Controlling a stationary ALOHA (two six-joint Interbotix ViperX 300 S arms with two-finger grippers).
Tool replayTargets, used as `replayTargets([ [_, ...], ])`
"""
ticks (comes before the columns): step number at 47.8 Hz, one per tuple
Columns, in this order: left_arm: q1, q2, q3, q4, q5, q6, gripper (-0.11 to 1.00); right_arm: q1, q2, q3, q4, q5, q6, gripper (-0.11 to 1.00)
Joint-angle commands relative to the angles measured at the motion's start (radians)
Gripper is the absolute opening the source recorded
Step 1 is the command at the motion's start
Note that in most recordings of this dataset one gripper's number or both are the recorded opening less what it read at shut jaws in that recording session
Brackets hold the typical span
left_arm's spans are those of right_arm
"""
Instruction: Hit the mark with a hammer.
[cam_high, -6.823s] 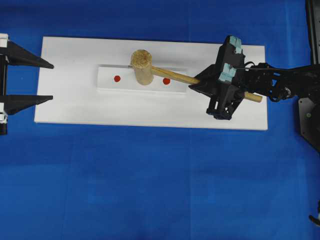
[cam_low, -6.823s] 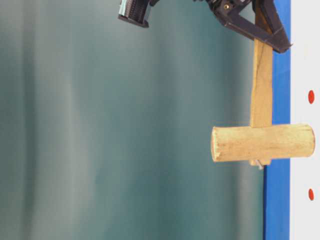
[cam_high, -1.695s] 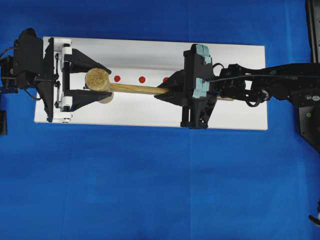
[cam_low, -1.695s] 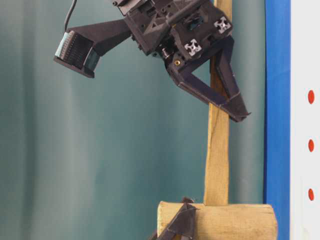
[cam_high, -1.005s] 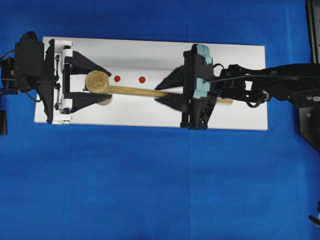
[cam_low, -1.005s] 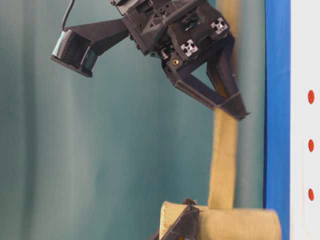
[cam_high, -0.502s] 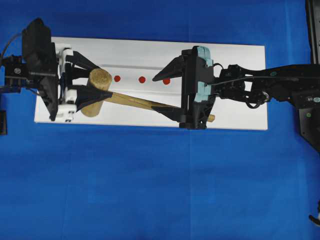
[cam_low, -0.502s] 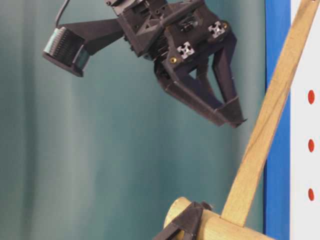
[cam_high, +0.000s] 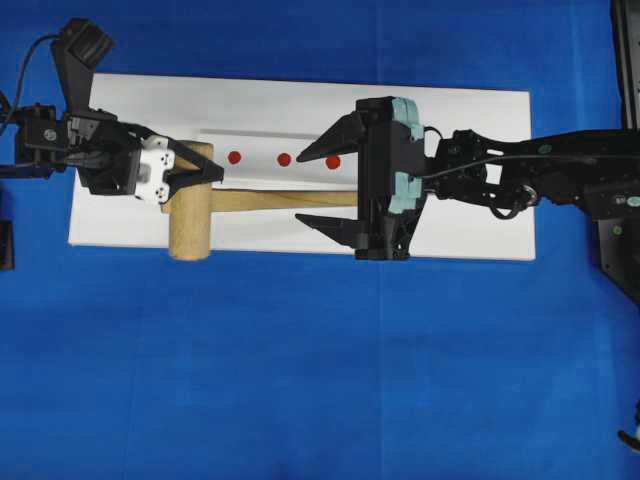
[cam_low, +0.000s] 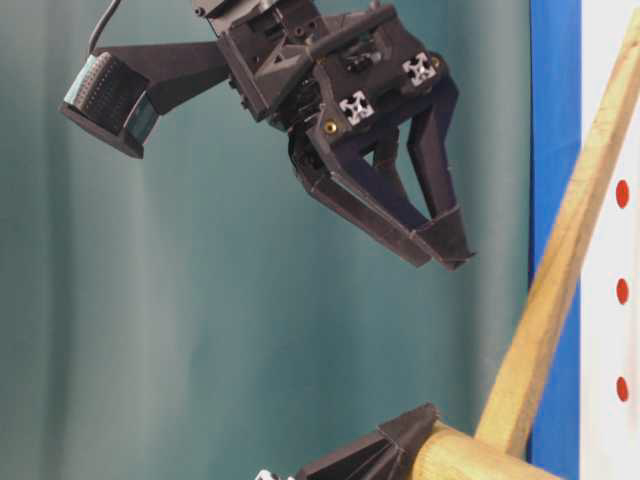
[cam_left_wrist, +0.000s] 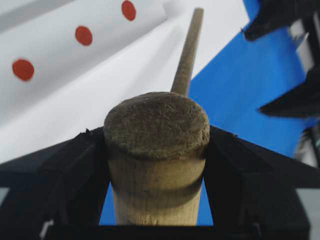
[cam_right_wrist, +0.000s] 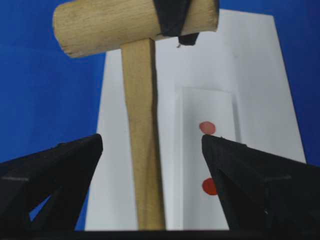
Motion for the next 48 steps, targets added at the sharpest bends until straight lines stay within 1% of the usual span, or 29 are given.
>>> replayTargets([
  [1,0.005,-0.009,-0.032,0.005,-0.006,-0.043,0.49,0.003,-0.025,-0.025,-0.005,-0.006,-0.002,0.91],
  [4,0.003,-0.011,-0.032,0.005,-0.006,-0.066,0.49,0.005,-0.023,-0.025,-0.009,-0.006,-0.002,0.91],
  [10,-0.002,-0.012,-0.032,0.005,-0.017,-0.081,0.49,0.005,-0.011,-0.026,-0.020,-0.006,-0.003,0.91],
  [27,-0.037,-0.034,-0.051,0.005,-0.067,-0.100,0.49,0.005,0.095,-0.037,-0.023,-0.005,-0.003,0.91],
  [34,-0.046,-0.043,-0.049,0.005,-0.069,-0.100,0.49,0.005,0.101,-0.041,-0.023,-0.006,-0.005,0.90],
  [36,-0.046,-0.044,-0.048,0.005,-0.069,-0.100,0.49,0.005,0.101,-0.041,-0.025,-0.008,-0.006,0.88],
  [38,-0.046,-0.044,-0.046,0.005,-0.069,-0.100,0.49,0.005,0.101,-0.041,-0.026,-0.006,-0.006,0.84],
  [40,-0.046,-0.044,-0.046,0.005,-0.069,-0.100,0.49,0.005,0.101,-0.041,-0.029,-0.005,-0.006,0.78],
  [48,-0.046,-0.043,-0.049,0.005,-0.066,-0.101,0.49,0.003,0.101,-0.043,-0.034,0.012,-0.008,0.28],
])
